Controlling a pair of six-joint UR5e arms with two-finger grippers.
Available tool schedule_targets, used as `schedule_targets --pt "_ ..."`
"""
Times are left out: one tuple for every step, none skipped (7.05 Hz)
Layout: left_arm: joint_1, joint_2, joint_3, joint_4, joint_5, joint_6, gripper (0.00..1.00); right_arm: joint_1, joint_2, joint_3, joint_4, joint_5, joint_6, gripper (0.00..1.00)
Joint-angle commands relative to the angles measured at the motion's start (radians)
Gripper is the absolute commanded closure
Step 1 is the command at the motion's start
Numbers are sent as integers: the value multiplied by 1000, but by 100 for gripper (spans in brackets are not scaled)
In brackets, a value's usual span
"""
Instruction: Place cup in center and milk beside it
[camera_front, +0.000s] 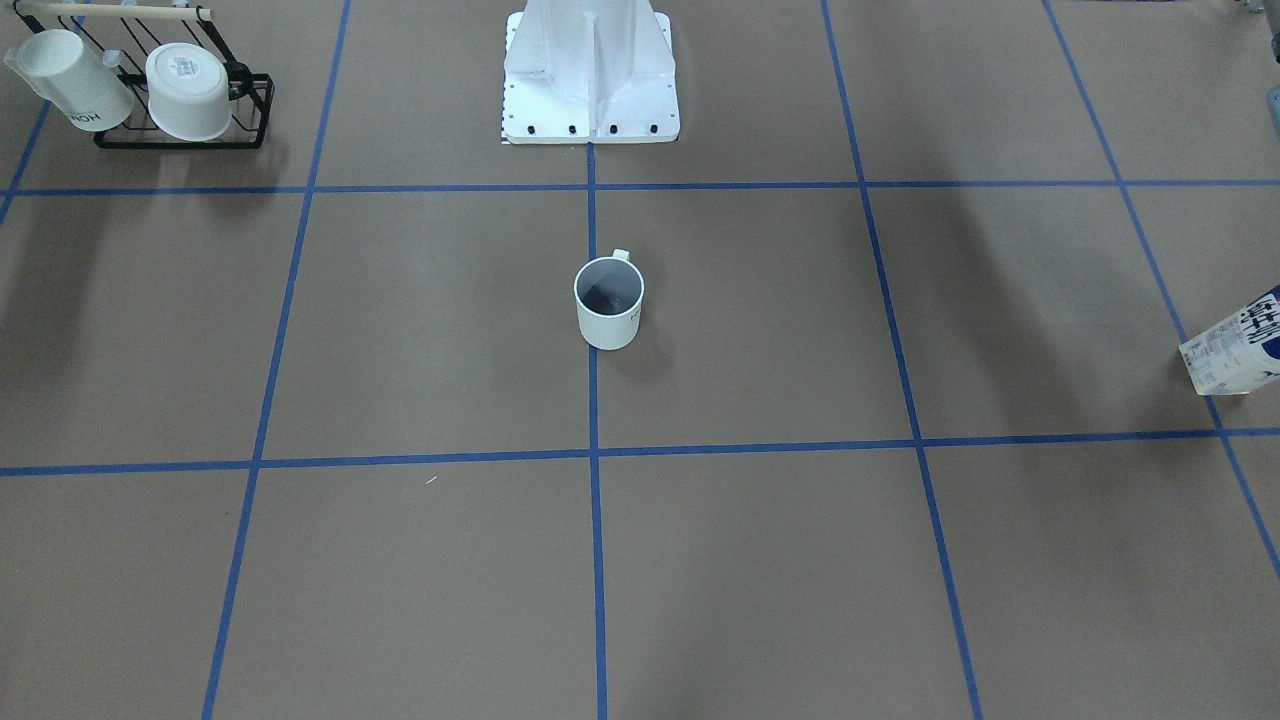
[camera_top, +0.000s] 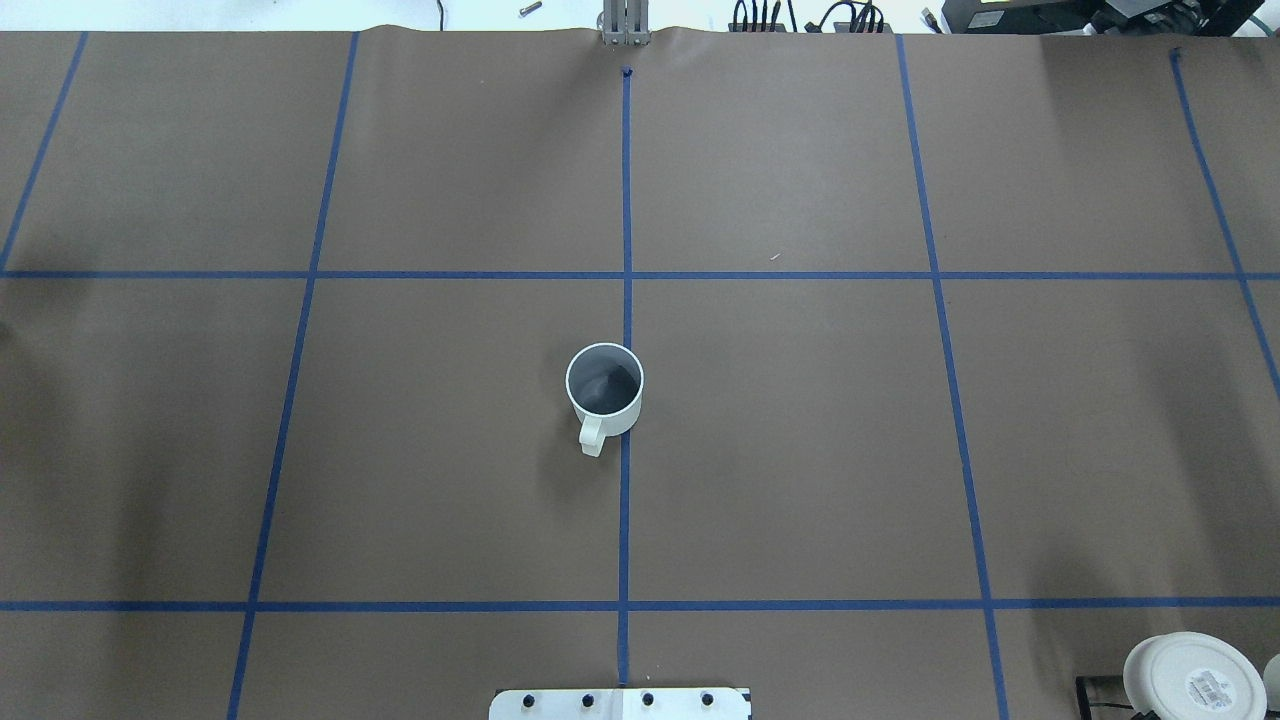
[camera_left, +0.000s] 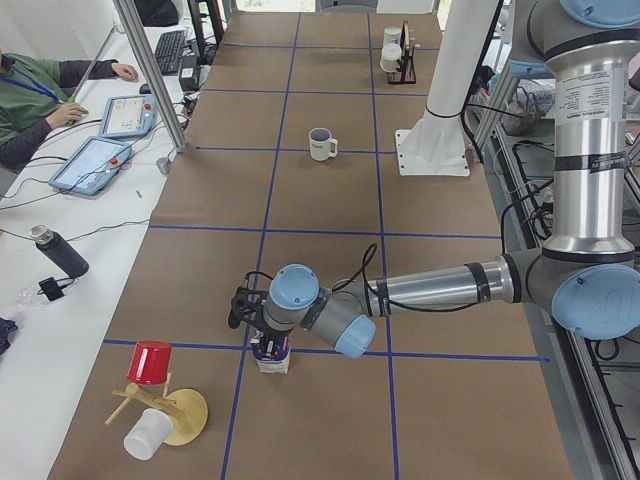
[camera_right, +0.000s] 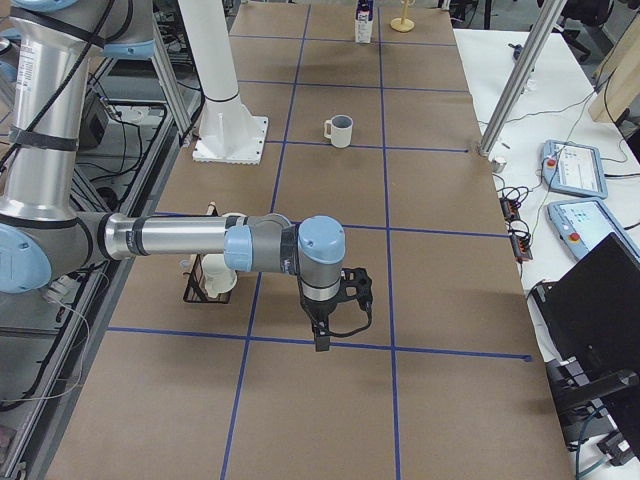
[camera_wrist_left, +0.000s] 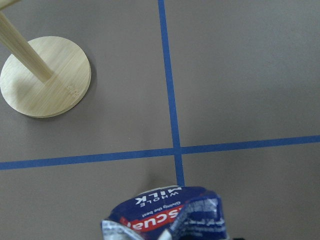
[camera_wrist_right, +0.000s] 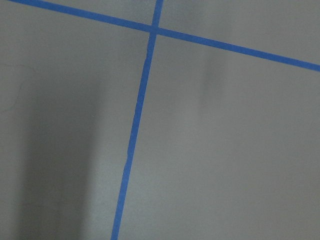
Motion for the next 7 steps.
schedule_targets --pt "-5 -1 -82 41 -22 -15 100 0 1 -2 0 0 0 0" --pt "-6 -3 -213 192 -58 -24 100 0 1 -5 0 0 0 0" --pt "-5 -1 -371 339 -56 -83 100 0 1 -10 0 0 0 0" --pt "8 -12 -445 373 -54 -166 100 0 1 -11 0 0 -2 0" --pt "87 -24 -495 375 -48 -271 100 0 0 -17 2 -2 -2 0" --pt "179 -74 -538 375 -13 -424 100 0 0 -21 0 -2 -2 0" --pt "318 -131 -570 375 75 -585 100 0 0 -21 0 -2 -2 0"
